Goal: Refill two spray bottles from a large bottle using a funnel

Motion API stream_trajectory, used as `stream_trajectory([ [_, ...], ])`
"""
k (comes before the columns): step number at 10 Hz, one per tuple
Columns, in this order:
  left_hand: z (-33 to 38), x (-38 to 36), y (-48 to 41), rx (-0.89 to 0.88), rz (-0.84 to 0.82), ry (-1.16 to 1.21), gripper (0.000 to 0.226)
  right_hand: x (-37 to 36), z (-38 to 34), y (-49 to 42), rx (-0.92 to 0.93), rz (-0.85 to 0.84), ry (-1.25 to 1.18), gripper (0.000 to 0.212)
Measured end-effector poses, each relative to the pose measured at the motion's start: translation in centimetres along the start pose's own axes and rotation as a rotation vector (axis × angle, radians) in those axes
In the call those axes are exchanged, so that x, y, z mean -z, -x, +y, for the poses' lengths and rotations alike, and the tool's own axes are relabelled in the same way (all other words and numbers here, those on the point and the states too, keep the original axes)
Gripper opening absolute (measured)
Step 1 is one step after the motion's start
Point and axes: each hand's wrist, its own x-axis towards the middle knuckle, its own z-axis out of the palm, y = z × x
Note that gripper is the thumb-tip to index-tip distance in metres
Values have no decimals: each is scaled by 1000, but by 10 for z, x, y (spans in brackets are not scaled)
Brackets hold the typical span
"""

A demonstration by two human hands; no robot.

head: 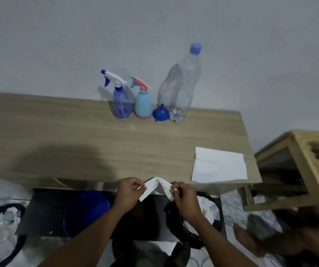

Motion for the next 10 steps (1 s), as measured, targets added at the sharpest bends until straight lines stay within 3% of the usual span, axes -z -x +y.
stream_trajectory([
  [3, -29, -151, 56, 134, -191, -219, 44, 79, 130, 63, -200, -49, 132, 33],
  [5, -35, -229, 60, 256, -235, -211, 28, 104, 178, 72, -304, -43, 87, 19],
  [7, -34, -254, 58, 278, -405, -206, 52, 112, 192, 66, -305, -163, 106, 41],
  [10, -25, -240, 51, 230, -289, -161, 54, 112, 204, 59, -260, -152, 126, 46],
])
